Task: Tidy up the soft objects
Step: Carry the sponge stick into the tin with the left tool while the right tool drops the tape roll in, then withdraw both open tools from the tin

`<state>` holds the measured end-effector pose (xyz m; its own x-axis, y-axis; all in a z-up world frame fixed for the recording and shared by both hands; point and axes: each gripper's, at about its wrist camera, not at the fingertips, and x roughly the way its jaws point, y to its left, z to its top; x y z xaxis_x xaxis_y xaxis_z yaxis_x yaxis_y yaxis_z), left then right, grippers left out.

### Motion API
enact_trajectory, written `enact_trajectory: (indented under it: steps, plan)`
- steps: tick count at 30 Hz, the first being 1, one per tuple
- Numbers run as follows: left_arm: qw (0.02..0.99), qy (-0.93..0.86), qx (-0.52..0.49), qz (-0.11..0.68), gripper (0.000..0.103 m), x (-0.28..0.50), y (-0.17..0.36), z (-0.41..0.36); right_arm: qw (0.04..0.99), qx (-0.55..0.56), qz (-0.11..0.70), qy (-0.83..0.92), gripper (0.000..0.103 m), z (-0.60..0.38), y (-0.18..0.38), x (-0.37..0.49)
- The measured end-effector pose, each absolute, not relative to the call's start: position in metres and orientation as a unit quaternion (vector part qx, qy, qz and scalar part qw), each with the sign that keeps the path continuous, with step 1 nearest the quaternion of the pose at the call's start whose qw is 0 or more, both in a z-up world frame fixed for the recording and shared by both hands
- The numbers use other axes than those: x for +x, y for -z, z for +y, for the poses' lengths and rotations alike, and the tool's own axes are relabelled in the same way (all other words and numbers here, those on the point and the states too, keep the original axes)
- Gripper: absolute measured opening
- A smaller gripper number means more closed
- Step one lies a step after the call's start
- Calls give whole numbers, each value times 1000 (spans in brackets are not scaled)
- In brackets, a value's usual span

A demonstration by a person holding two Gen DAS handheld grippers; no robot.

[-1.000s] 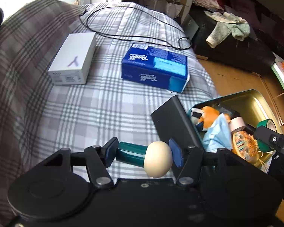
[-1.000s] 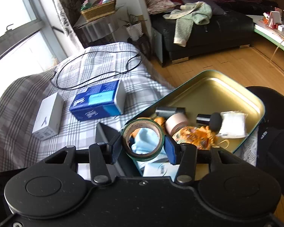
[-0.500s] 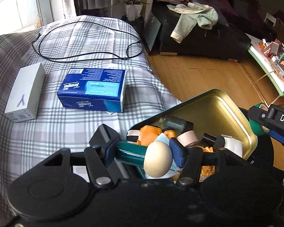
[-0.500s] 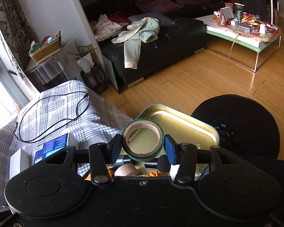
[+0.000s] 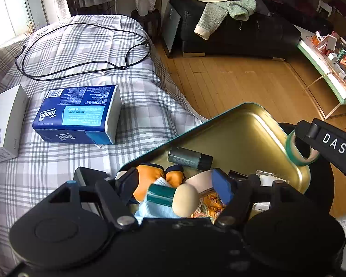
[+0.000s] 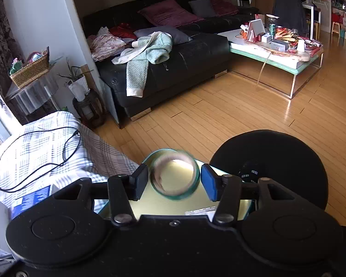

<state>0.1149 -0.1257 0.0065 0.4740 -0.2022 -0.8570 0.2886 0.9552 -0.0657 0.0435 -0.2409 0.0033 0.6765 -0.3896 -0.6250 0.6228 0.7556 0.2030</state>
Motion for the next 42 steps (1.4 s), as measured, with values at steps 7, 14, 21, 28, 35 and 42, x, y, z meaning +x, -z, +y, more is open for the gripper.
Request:
enact_trajectory:
  steps: [7,14,21,28,35,42]
  plan:
    - [855,138,53,498,77,112,5,-122,898,198,288,268,54,-235,-2,41]
    - [860,130,52,491,81,93,3,-106,907,170,294,249,54,-220,-4,39]
    - [873,115,51,472,86,65,-7,-84,912,131,306,238,54,-201,-6,32]
    - [881,90,45,462,88,36,-8,-57,919,98,310,224,54,-177,-7,18]
    - [890,55,32,452,93,12,-6,-29,925,66,318,197,54,-156,-3,1]
    - [895,42,20,443,99,-6,-5,-6,923,41,334,185,54,-142,8,-12]
